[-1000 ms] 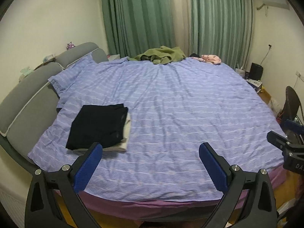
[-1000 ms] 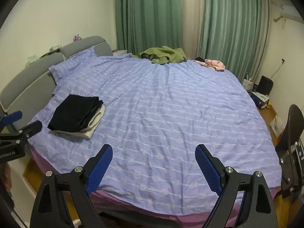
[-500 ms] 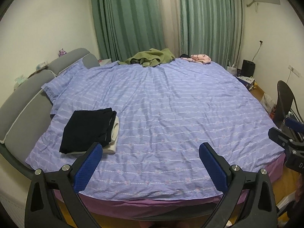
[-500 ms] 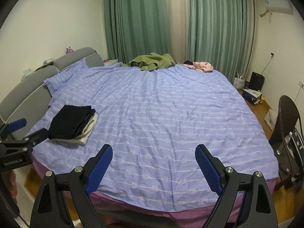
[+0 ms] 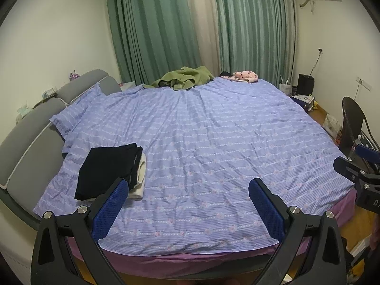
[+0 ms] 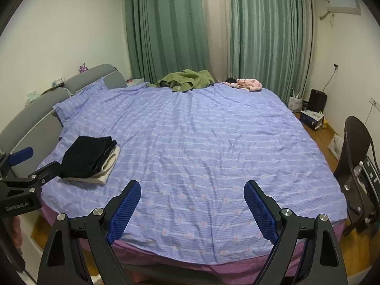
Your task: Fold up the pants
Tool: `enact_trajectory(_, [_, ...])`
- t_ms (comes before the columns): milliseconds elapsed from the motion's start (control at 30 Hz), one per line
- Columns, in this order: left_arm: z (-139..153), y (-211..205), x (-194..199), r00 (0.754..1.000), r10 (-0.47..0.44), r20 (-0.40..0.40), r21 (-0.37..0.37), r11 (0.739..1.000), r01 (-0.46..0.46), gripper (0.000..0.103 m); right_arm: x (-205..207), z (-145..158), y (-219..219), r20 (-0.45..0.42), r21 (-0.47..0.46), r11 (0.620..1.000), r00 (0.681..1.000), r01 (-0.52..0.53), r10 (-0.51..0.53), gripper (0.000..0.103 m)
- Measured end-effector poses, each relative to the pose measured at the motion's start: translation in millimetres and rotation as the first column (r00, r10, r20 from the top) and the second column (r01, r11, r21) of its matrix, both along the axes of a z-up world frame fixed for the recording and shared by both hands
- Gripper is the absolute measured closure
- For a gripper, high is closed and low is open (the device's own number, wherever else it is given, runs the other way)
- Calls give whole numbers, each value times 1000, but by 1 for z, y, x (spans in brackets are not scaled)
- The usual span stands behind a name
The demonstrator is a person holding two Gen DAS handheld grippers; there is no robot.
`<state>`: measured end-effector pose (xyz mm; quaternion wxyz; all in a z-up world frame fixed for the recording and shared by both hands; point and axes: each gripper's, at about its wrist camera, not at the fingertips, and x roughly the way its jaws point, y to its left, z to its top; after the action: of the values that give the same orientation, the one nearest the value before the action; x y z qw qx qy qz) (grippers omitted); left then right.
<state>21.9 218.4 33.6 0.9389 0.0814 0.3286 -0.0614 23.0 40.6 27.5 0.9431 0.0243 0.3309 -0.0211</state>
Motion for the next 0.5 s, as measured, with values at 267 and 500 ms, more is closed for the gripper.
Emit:
enact_trajectory(267, [6, -3, -2, 1000, 2, 17, -4, 1000, -2, 0, -4, 4, -2, 16, -2, 1000, 1000, -4, 4, 14])
enact_trajectory(500, [7, -3, -2, 1000, 1, 19, -5, 1000, -1, 0, -6, 9, -4, 23, -8, 1000, 1000, -8, 8, 14])
